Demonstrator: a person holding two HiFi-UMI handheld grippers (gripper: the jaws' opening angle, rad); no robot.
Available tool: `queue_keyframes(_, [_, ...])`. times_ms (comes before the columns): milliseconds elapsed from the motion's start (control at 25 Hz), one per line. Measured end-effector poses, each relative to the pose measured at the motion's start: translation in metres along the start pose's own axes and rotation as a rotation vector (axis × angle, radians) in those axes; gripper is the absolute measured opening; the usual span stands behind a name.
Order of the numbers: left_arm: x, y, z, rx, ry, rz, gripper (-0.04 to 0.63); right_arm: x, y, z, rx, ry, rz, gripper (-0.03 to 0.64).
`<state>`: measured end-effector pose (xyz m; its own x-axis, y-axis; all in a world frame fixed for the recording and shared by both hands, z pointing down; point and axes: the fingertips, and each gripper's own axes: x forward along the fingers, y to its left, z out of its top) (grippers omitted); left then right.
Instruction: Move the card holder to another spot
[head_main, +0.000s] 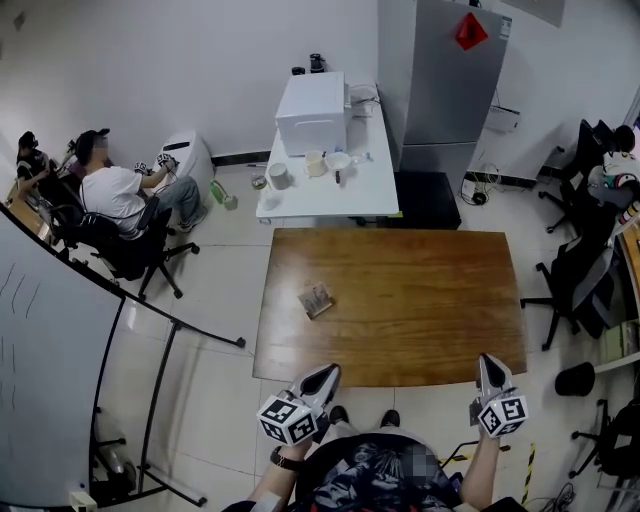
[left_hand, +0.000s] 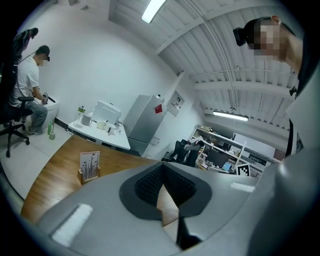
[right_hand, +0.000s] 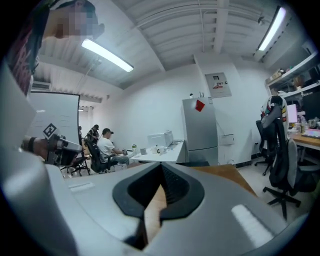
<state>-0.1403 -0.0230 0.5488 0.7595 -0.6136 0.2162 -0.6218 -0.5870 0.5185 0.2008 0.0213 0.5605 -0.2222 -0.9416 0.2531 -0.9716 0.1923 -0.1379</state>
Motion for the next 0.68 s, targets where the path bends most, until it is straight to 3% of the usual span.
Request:
queue_keyframes(400, [0.007,-0.032,-0.020,-0.020,0.005,-0.004,0.000,0.019,0.029,-0.003,0.012,-0.035,0.147,0.000])
queue_keyframes(680, [0.013,-0.045,-0.026,-0.026,0.007,-0.016,0.000,0.026,0.036,-0.009,0.045,-0.032,0.167,0.000])
